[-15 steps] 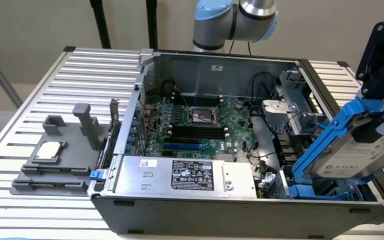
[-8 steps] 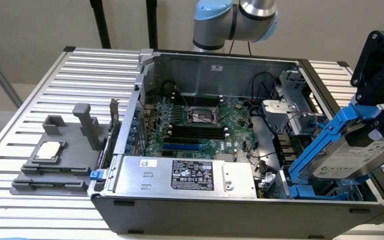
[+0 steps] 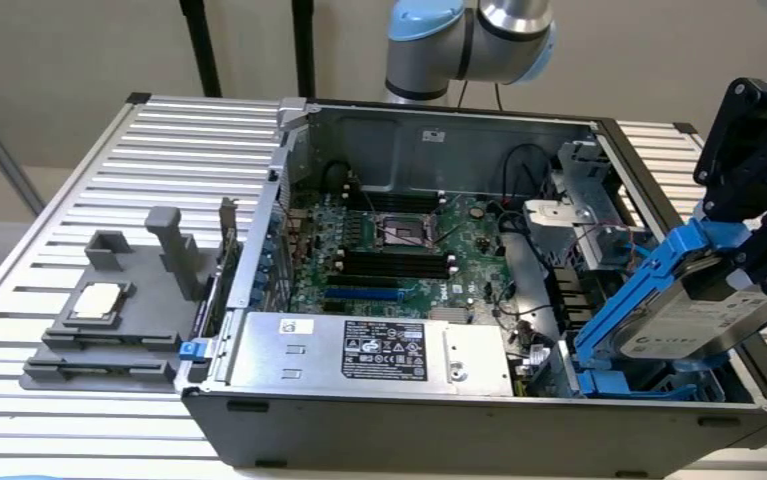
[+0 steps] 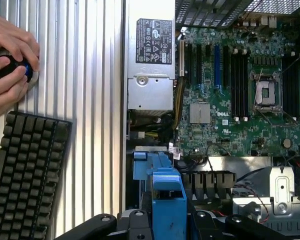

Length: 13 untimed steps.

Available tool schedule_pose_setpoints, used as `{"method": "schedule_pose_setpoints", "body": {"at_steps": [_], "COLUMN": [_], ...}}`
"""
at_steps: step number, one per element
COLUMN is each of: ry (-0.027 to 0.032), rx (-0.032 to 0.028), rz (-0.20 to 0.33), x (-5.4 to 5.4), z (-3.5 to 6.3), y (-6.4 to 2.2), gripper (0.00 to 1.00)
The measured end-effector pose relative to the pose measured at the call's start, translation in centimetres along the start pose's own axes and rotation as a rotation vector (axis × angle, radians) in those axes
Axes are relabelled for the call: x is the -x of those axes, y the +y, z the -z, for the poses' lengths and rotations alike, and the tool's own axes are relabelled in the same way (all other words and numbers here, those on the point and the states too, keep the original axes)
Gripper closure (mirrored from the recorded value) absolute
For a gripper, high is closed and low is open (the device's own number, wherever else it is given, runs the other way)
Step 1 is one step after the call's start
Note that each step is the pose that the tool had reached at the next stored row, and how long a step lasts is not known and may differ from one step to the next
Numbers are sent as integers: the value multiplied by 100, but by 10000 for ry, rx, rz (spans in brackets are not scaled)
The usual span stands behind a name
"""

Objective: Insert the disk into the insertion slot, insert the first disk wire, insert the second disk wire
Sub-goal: 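Insert the disk into the insertion slot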

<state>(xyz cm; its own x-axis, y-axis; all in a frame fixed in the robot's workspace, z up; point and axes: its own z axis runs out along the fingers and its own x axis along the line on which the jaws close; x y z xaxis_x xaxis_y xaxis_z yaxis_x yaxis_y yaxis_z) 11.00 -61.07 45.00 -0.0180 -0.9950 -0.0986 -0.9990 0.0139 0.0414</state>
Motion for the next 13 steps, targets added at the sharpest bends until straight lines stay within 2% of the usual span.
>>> {"method": "schedule_pose_setpoints", "body": {"at_steps": [8,13], "ry": [-15,-13], "rx": [4,49], "rz": [17,40], "x": [-1,1], "z": [-38,-51], "y": [-8,-12], "gripper": [68,68]}}
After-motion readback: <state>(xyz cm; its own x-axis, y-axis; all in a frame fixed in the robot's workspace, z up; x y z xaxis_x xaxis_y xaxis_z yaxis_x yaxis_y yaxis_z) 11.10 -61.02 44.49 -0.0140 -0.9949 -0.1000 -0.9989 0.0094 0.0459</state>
